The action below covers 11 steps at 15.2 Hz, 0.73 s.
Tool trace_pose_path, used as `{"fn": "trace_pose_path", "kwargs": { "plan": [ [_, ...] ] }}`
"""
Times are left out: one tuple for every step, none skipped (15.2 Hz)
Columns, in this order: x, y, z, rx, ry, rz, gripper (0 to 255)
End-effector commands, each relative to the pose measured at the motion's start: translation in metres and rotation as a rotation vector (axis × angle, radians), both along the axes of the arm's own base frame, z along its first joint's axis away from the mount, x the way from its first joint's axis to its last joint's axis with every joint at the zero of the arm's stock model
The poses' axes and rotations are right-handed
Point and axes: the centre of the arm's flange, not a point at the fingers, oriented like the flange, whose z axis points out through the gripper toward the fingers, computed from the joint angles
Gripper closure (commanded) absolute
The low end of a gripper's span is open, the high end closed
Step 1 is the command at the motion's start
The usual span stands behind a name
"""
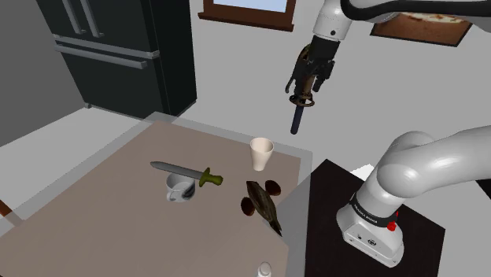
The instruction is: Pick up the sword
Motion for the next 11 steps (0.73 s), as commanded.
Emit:
{"fn": "trace_pose_path", "kwargs": {
  "plan": [
    [0.000, 0.000, 0.000, 0.000, 0.000, 0.000, 0],
    [0.009, 0.007, -0.007, -0.002, 0.000, 0.018, 0],
    [0.018, 0.015, -0.014, -0.005, 0.001, 0.037, 0],
    [0.027, 0.022, -0.020, -0.007, 0.001, 0.055, 0],
    [0.036, 0.030, -0.027, -0.009, 0.001, 0.074, 0],
    [0.044, 0.038, -0.034, -0.011, 0.001, 0.092, 0],
    [0.052, 0.046, -0.041, -0.014, 0.002, 0.111, 0],
    [0.061, 0.054, -0.048, -0.016, 0.002, 0.129, 0],
    [0.069, 0.062, -0.055, -0.018, 0.002, 0.148, 0],
    [0.077, 0.071, -0.062, -0.020, 0.002, 0.166, 0],
    [0.084, 0.079, -0.069, -0.023, 0.003, 0.185, 0]
  ]
}}
